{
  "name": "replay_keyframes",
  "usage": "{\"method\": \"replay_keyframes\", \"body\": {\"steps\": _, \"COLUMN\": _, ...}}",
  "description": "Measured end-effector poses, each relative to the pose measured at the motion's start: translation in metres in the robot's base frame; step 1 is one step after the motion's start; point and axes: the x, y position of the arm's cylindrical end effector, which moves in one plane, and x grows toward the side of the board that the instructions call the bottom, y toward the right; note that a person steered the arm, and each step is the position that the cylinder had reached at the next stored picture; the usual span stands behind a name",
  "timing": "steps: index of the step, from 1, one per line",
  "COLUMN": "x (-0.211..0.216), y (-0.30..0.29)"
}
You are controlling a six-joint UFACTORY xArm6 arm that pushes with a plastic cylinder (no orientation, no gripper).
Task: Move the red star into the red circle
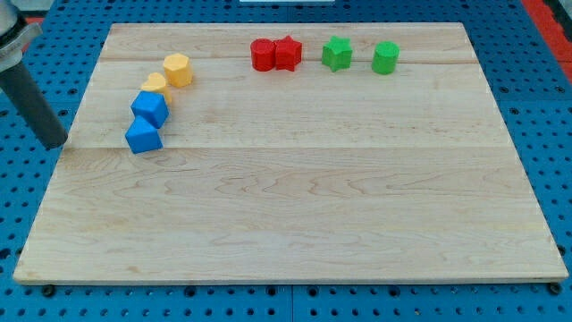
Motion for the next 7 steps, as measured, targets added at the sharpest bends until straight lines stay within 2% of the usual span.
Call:
{"method": "replay_keyframes", "body": {"steps": 2, "x": 0.093, "y": 0.058}}
{"method": "replay_keyframes", "body": {"steps": 3, "x": 0.1, "y": 0.171}}
{"method": "replay_keyframes", "body": {"steps": 4, "x": 0.052, "y": 0.268}}
{"method": "replay_keyframes", "body": {"steps": 5, "x": -0.013, "y": 0.286}}
{"method": "replay_keyframes", "body": {"steps": 6, "x": -0.058, "y": 0.295}}
{"method": "replay_keyframes", "body": {"steps": 7, "x": -0.085, "y": 0.319}}
